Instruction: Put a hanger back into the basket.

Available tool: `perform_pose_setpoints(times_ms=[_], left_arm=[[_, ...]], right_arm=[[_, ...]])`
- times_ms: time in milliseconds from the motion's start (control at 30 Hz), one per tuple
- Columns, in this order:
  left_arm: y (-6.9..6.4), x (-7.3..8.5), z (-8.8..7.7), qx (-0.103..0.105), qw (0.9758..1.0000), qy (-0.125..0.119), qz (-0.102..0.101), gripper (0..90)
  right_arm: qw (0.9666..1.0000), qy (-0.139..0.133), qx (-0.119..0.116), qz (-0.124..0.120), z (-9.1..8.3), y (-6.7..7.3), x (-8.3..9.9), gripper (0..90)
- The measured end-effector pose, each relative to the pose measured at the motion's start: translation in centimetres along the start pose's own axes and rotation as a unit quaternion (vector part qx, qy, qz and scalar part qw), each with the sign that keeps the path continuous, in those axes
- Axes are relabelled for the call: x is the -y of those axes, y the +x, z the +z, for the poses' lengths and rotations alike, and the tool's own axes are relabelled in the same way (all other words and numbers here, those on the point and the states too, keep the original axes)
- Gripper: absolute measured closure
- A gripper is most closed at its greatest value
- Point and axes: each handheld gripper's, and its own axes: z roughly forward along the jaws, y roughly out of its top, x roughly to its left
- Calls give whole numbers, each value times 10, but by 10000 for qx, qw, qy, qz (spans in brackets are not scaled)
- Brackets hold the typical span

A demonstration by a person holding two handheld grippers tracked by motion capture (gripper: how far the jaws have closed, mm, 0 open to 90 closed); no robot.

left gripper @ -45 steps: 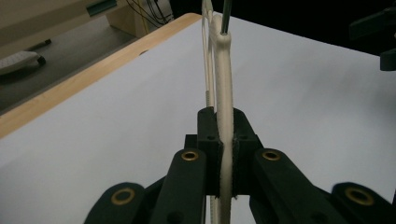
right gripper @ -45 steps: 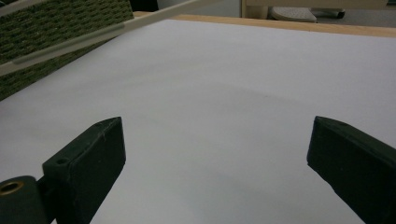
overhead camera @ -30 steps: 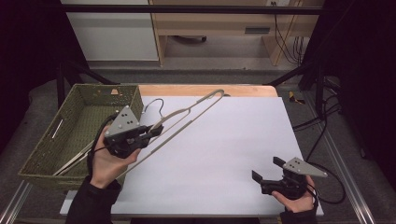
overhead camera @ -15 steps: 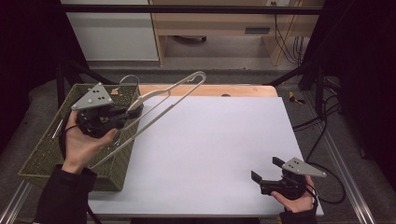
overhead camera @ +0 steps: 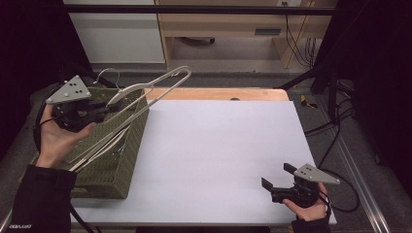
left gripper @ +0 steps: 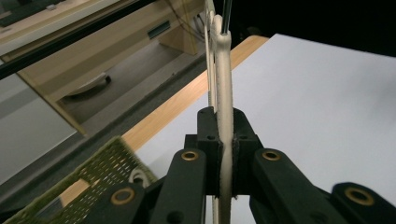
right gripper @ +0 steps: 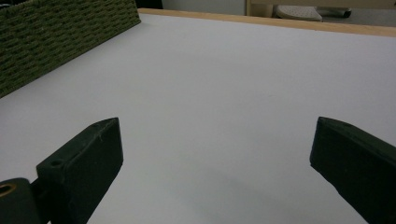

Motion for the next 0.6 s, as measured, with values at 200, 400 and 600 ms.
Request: perform_pose_setpoints(times_ms=[200, 400, 600], left_arm=[[17, 20, -2, -154, 9997, 175, 33, 856], [36, 38, -4, -317, 9990, 311, -22, 856], [53, 57, -5, -460, 9978, 457, -126, 856]], right_arm=[[9999, 25, 50, -101, -1, -2, 0, 33], [9999, 30, 54, -110, -1, -3, 0, 33], [9999, 51, 52, -89, 0, -3, 1, 33]])
